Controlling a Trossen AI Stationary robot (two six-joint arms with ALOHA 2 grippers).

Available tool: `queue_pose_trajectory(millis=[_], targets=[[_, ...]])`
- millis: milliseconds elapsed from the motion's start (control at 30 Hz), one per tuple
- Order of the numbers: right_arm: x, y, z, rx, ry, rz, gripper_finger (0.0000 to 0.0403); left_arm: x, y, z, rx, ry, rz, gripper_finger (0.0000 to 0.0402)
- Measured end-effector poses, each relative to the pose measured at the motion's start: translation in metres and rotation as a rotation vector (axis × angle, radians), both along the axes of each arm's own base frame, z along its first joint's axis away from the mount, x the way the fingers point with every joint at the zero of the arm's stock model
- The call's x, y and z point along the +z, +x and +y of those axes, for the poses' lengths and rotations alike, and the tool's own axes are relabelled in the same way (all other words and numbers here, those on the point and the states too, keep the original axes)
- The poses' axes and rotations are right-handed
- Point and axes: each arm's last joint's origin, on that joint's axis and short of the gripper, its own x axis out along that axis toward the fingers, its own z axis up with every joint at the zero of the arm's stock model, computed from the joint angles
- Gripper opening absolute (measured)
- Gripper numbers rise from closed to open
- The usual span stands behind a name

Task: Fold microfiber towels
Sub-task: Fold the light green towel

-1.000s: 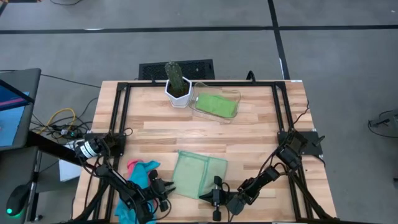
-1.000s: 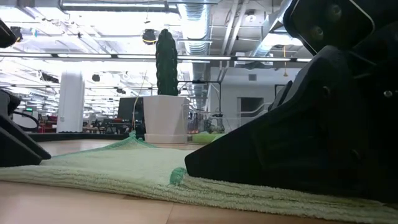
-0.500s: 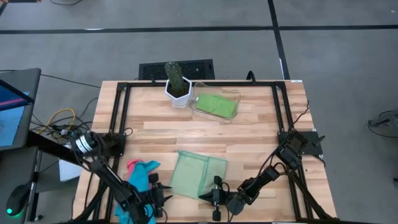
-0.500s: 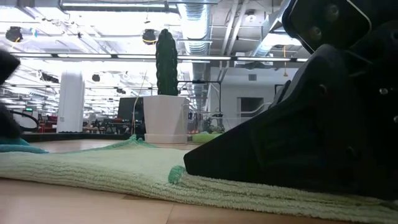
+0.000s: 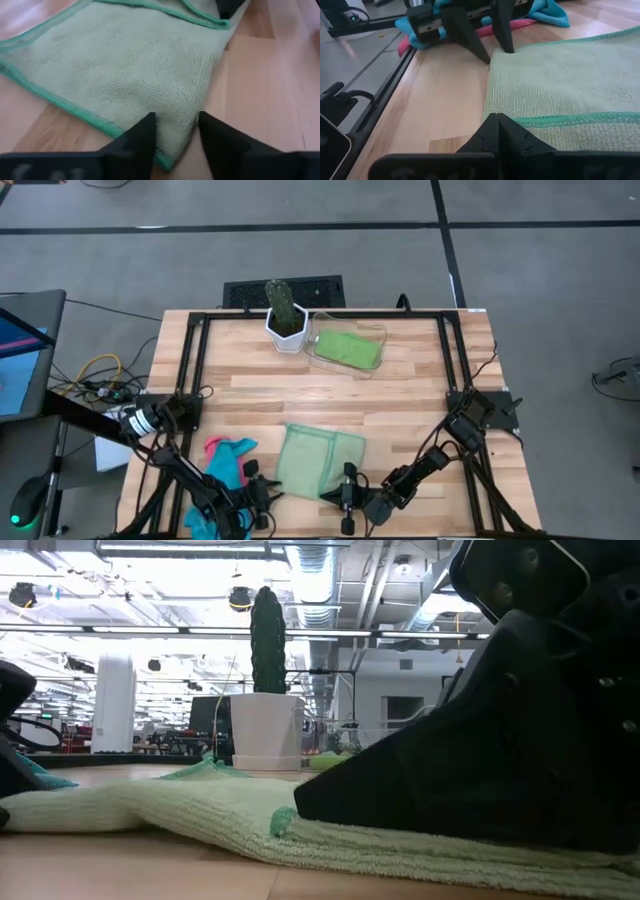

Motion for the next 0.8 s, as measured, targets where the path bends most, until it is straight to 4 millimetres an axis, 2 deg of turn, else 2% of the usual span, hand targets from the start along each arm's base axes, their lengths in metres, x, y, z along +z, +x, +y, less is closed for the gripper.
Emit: queue_pose_trajectory(millis=[167,300,467,633,800], targets=[[0.012,0.003,0.007,0.042,-0.049,-0.016,0.0021,0.006,0.002,-0.004,-0.034,0.014,0.0,0.0044],[0.02,0.007,0.013,0.05,-0.056,-0.047,0.0019,0.009,0.006,-0.006,-0.056,0.036,0.005,0.0011],[0.011,0.007,0.008,0.015,-0.047,0.031,0.0024,0.014,0.013,-0.007,-0.072,0.069,0.032,0.0003],[0.004,0.005,0.002,-0.047,0.009,0.14,0.0021,0.023,0.025,-0.009,-0.108,0.127,0.078,0.0016],[0.003,0.001,0.006,-0.037,0.01,0.141,0.0019,0.041,0.044,-0.012,-0.179,0.235,0.167,0.0022]])
